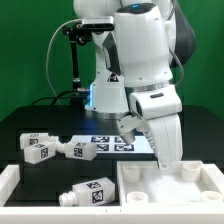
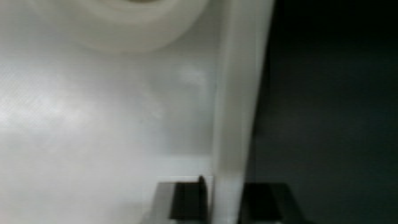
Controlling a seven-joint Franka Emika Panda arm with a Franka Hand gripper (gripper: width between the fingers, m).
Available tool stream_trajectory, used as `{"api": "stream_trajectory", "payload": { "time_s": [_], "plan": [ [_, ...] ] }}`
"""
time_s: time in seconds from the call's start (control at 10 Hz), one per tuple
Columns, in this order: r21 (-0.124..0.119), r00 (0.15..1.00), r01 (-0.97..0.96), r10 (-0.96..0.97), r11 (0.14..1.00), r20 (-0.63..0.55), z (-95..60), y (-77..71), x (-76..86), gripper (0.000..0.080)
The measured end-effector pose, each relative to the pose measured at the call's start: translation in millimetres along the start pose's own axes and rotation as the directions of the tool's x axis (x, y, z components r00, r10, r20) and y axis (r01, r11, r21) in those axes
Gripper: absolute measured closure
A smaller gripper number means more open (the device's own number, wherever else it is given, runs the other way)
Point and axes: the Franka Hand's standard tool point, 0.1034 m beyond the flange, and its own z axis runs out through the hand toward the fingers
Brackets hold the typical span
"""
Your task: Assemble one leg
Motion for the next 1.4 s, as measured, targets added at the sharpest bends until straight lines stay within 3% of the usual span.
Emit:
{"api": "stream_trajectory", "payload": {
  "time_s": [0.3, 0.4, 0.5, 0.8, 1.4],
  "plan": [
    [0.001, 1.000, -0.001, 0.001, 1.000, 0.003, -0.9, -2.0, -1.7, 0.0359],
    [0.004, 1.000, -0.005, 0.005, 1.000, 0.020, -9.5, -12.7, -6.2, 0.0359],
    [-0.004, 0.999, -0.002, 0.002, 1.000, 0.048, -26.4, -23.1, -11.4, 0.0204],
    [-0.039, 0.991, -0.055, 0.059, 0.998, 0.116, -65.1, -50.9, -30.6, 0.0153],
    [-0.032, 0.991, -0.066, 0.069, 0.997, 0.113, -61.7, -52.9, -34.5, 0.0151]
  ]
}}
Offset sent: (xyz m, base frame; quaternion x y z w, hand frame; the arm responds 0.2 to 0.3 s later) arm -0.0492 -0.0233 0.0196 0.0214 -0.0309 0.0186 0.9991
